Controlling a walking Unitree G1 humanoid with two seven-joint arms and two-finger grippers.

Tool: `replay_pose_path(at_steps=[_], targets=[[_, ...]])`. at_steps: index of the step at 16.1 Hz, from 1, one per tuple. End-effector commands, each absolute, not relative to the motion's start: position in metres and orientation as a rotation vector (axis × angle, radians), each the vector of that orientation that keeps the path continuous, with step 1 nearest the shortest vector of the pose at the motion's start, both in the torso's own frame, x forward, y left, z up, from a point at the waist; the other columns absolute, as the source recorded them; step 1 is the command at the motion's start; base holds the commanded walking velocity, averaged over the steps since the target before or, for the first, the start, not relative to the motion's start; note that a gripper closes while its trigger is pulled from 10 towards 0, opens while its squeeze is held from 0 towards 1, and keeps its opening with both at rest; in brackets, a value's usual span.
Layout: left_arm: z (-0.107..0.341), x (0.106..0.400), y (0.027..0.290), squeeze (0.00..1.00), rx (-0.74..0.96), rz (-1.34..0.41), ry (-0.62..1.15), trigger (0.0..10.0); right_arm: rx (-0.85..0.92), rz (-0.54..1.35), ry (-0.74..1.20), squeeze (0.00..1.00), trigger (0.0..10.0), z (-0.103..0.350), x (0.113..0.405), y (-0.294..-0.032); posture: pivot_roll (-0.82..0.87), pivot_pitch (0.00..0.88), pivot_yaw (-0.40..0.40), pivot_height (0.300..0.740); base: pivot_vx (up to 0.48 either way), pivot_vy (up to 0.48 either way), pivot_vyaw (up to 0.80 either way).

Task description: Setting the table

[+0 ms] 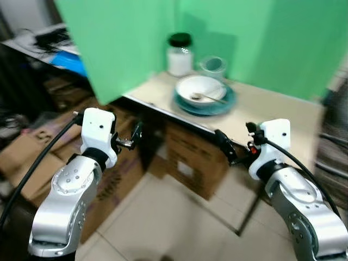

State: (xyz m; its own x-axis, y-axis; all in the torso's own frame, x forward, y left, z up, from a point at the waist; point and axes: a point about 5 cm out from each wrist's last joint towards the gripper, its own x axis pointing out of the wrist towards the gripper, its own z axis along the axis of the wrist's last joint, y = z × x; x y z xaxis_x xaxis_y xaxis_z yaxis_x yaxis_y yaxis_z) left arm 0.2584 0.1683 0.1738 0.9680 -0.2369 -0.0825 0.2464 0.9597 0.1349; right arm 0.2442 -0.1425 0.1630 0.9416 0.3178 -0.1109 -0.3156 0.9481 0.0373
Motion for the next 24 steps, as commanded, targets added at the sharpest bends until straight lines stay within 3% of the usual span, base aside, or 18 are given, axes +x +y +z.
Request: replay_pose_path(at_steps=[1, 24], targets=[[0.177, 0.26, 0.171, 0.0, 0.157, -0.249, 0.055, 10.0, 0.028, 0.338, 0.109, 0.0, 10.0, 0.164, 0.244, -0.136, 0.09, 0.0, 0.025, 0.74, 0.334, 0.0, 0.0], [0.173, 0.265, 0.172, 0.0, 0.171, -0.299, 0.059, 10.0, 0.036, 0.351, 0.031, 0.0, 10.0, 0.174, 0.262, -0.127, 0.12, 0.0, 0.023, 0.74, 0.327, 0.0, 0.0]])
